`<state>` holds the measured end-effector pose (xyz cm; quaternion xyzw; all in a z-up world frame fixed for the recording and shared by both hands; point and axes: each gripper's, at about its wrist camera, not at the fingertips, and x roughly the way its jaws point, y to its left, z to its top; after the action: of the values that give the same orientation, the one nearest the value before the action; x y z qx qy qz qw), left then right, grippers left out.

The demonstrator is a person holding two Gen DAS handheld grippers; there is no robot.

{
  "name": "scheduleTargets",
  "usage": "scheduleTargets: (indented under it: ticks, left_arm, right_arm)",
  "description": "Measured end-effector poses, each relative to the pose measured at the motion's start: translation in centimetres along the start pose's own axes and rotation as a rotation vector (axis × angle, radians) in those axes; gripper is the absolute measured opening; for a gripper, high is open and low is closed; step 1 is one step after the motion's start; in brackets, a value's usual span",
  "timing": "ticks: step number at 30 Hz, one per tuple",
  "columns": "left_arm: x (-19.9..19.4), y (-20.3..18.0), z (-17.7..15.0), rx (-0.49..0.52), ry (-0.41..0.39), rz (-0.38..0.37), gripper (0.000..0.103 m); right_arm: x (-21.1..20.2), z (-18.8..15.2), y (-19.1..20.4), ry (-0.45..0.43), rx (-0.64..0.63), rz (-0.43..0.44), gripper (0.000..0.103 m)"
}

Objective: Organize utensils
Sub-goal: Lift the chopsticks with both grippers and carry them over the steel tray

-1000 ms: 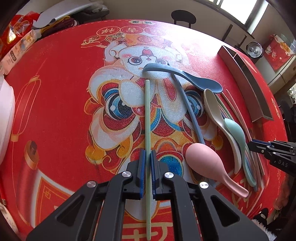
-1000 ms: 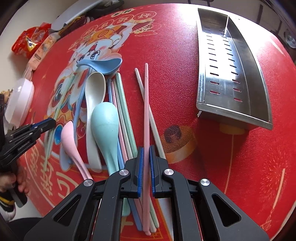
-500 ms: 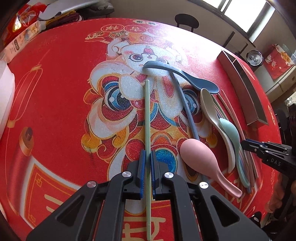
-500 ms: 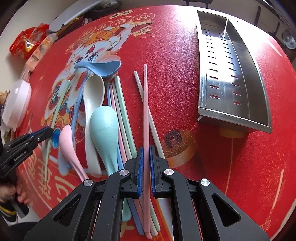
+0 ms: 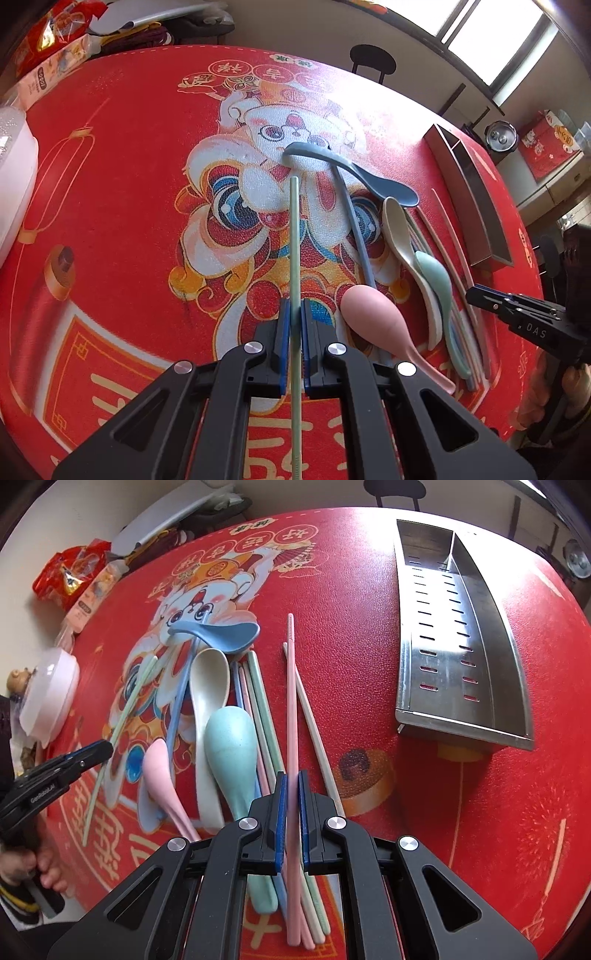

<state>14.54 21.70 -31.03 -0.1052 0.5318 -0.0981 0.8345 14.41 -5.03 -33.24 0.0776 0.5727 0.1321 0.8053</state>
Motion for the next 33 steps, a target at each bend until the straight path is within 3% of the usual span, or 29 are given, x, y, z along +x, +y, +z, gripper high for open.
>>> scheduleTargets:
  ticks: [7,16,22,33]
  left_arm:
    - [-2.2,-1.1,1.3,-0.018,-0.015,-0.051,0.006]
    - [1.7,-1.5,-0.2,0.047,0.122,0.041,0.006]
    - [2.8,-1.5,-0.4,0.076,0.151,0.072,0.006]
    - [-3.2,-2.8,3.8,0.018,-0.037,-0.006,0.005]
  right_arm:
    - [-1.8,0.4,-0.3,-0.034,0.035,0.049,0.006]
    - [-1.8,0.1,-1.2,-0.033,0.061,0.067,0.006]
    - [-2.1,0.0,-1.5,-0.045,0.068,0.07,0.006]
    - [-4.1,0.6,-2.2,-0.094,0.096,0.097,0.006]
